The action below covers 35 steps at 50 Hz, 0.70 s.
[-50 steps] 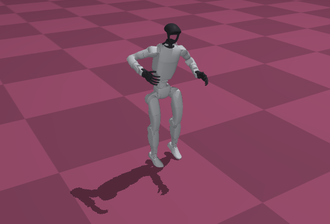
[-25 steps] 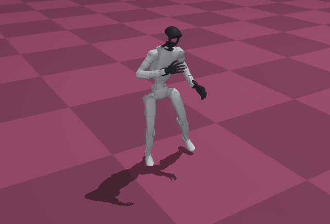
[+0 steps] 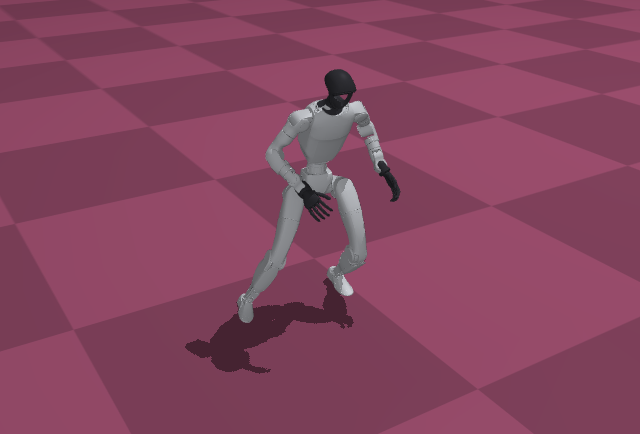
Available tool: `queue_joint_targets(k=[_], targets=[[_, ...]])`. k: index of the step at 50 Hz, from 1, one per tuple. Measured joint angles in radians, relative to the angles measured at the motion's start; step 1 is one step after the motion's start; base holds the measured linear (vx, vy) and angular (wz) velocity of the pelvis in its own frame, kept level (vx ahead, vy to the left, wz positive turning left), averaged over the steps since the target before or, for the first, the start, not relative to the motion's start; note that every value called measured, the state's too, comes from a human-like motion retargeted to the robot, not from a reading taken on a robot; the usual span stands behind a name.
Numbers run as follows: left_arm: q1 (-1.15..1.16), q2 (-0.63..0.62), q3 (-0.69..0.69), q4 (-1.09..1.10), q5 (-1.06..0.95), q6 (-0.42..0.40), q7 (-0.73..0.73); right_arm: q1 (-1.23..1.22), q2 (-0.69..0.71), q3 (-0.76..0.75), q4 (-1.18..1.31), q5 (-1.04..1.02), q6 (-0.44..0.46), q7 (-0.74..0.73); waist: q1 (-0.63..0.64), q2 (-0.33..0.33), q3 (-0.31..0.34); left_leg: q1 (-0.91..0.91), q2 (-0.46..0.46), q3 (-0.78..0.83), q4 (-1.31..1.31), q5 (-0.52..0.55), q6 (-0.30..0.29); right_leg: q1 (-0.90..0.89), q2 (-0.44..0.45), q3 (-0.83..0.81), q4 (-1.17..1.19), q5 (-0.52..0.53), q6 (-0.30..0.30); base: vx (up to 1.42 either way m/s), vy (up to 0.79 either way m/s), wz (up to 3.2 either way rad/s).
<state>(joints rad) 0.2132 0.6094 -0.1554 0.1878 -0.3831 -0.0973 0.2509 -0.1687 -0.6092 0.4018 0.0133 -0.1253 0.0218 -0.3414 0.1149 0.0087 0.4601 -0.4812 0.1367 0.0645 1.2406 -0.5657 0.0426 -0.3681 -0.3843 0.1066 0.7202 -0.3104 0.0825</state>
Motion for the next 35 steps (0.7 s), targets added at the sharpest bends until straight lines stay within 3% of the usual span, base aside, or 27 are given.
queue_joint_targets(k=[2, 5, 11, 15, 23, 30, 35], targets=[[-0.042, -0.062, -0.004, 0.044, 0.033, 0.012, 0.058, 0.036, 0.055, -0.002, 0.014, -0.032, 0.006, -0.051, -0.024, -0.024, 0.028, 0.042, 0.036, -0.003, -0.057, 0.028, 0.016, -0.029, 0.035, -0.022, 0.075, 0.008, -0.008, 0.1, -0.72, -0.27], [-0.053, -0.114, -0.004, -0.002, 0.059, -0.018, 0.081, 0.133, 0.073, -0.033, -0.009, -0.004, -0.027, -0.068, -0.063, -0.043, 0.003, 0.134, 0.062, -0.021, -0.232, 0.084, 0.013, 0.044, 0.082, -0.068, -0.039, 0.047, 0.009, 0.21, -0.52, -0.17], [-0.061, -0.116, -0.107, -0.168, 0.093, -0.099, 0.09, 0.418, 0.051, -0.145, -0.059, 0.089, -0.086, -0.088, -0.082, -0.063, -0.15, 0.275, 0.064, 0.021, -0.634, 0.295, -0.099, 0.188, 0.107, -0.181, -0.385, 0.249, 0.122, 0.19, -0.35, 0.11], [-0.099, -0.087, -0.181, -0.254, 0.023, -0.127, 0.064, 0.516, 0.034, -0.164, -0.018, 0.141, -0.133, -0.1, -0.099, -0.077, -0.243, 0.333, 0.006, -0.017, -0.845, 0.35, -0.19, 0.249, 0.107, -0.239, -0.499, 0.266, 0.15, 0.13, -0.23, 0.5], [-0.171, -0.126, -0.181, -0.18, 0.014, -0.083, -0.021, 0.394, 0.011, -0.161, 0.257, 0.125, -0.11, -0.084, -0.111, -0.01, -0.303, 0.423, 0.042, 0.003, -1.055, 0.371, -0.149, 0.318, 0.15, -0.329, -0.559, 0.238, 0.149, 0.07, -0.1, 0.43], [-0.017, -0.137, -0.083, -0.198, -0.085, -0.079, -0.022, 0.357, -0.007, -0.178, 0.146, 0.236, -0.149, -0.015, -0.083, 0.001, -0.337, 0.519, 0.054, 0.032, -1.162, 0.4, -0.182, 0.396, 0.171, -0.344, -0.632, 0.256, 0.171, 0.09, -0.03, 0.0], [0.009, -0.175, -0.033, -0.151, -0.077, -0.058, 0.021, 0.287, -0.004, -0.159, 0.132, 0.248, -0.129, 0.01, -0.075, 0.009, -0.346, 0.544, 0.054, 0.03, -1.137, 0.39, -0.182, 0.445, 0.172, -0.35, -0.649, 0.247, 0.169, 0.07, 0.01, 0.02]])
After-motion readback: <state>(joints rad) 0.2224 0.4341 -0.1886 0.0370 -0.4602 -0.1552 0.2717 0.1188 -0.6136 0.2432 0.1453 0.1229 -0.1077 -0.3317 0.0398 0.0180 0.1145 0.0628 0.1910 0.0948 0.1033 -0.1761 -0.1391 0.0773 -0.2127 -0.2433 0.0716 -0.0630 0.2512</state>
